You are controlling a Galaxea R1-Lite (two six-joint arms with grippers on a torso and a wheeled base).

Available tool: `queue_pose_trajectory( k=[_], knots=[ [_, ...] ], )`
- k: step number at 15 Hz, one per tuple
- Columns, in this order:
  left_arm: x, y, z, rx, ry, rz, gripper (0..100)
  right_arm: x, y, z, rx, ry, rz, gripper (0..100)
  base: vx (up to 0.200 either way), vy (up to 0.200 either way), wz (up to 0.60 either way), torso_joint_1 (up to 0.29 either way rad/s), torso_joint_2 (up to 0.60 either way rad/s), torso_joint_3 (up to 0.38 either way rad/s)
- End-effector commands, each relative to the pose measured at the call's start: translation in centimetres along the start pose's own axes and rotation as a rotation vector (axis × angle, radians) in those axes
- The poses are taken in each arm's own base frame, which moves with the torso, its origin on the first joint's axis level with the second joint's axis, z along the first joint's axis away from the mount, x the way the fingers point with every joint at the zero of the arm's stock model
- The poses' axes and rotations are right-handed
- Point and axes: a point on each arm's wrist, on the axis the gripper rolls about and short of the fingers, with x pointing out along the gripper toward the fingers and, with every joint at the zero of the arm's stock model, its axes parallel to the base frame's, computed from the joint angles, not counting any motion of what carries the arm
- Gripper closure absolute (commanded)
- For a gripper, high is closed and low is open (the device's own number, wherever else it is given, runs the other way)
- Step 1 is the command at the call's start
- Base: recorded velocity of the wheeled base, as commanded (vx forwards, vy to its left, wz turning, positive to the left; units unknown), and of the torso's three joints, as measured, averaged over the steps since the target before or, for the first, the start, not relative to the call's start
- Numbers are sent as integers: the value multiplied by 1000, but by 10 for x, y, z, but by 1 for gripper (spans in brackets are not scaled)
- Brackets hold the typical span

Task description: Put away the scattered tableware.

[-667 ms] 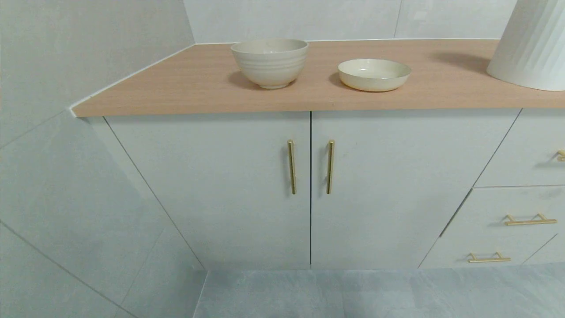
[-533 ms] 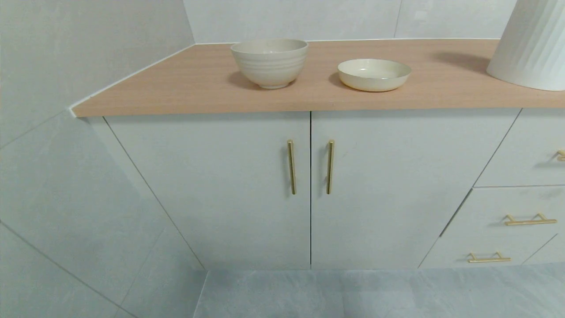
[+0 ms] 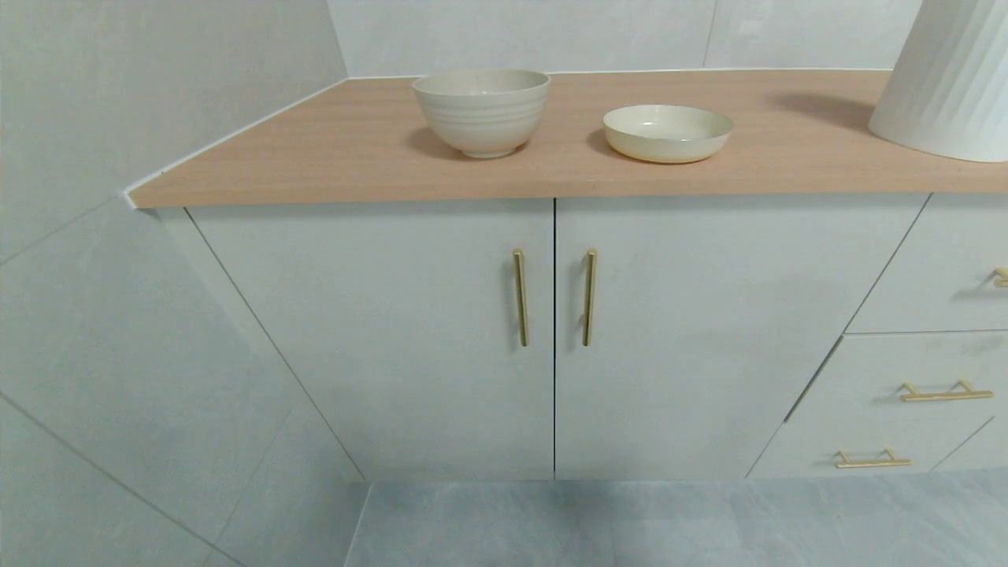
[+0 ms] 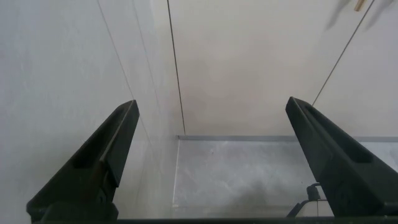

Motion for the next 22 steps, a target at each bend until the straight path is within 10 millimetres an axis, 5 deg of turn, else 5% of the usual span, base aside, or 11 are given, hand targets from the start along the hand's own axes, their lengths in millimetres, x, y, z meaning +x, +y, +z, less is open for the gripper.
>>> queue_pose_trajectory(
  k=[1,5,9,22],
  knots=[
    [0,0,0,0,0,1,0,105,-28,33,91,215,294,0,0,0,0,0,0,0],
    [0,0,0,0,0,1,0,216,-26,32,75,207,282,0,0,0,0,0,0,0],
    [0,0,0,0,0,1,0,285,-15,27,38,150,266,0,0,0,0,0,0,0],
    [0,0,0,0,0,1,0,334,-8,36,153,3,251,0,0,0,0,0,0,0]
  ],
)
